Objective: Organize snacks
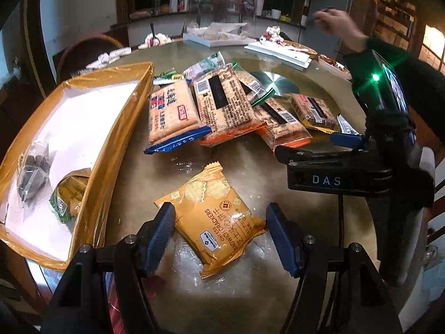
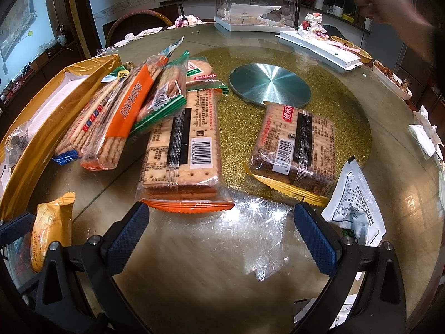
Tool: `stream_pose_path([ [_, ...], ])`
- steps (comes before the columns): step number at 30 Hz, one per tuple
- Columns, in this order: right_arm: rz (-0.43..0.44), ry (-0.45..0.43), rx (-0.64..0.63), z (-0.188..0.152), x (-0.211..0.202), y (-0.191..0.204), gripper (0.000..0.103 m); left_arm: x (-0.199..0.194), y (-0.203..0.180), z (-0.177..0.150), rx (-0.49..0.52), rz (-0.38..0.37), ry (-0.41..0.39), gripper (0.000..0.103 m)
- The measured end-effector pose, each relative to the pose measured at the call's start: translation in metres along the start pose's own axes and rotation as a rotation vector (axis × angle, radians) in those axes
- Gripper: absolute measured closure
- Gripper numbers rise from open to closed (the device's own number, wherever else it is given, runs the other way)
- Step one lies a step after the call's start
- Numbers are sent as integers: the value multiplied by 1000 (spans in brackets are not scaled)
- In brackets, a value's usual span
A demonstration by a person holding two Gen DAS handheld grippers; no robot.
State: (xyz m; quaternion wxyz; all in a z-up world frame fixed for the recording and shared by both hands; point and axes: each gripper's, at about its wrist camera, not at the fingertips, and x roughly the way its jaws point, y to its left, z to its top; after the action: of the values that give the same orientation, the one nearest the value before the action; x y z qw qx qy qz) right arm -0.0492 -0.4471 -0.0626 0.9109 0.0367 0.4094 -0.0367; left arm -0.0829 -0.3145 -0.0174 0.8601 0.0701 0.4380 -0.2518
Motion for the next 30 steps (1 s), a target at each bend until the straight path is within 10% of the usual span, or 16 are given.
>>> stream_pose_path([
  [30, 0, 0, 0, 0, 0, 0, 0, 19, 31, 21, -182, -73, 150, 34],
])
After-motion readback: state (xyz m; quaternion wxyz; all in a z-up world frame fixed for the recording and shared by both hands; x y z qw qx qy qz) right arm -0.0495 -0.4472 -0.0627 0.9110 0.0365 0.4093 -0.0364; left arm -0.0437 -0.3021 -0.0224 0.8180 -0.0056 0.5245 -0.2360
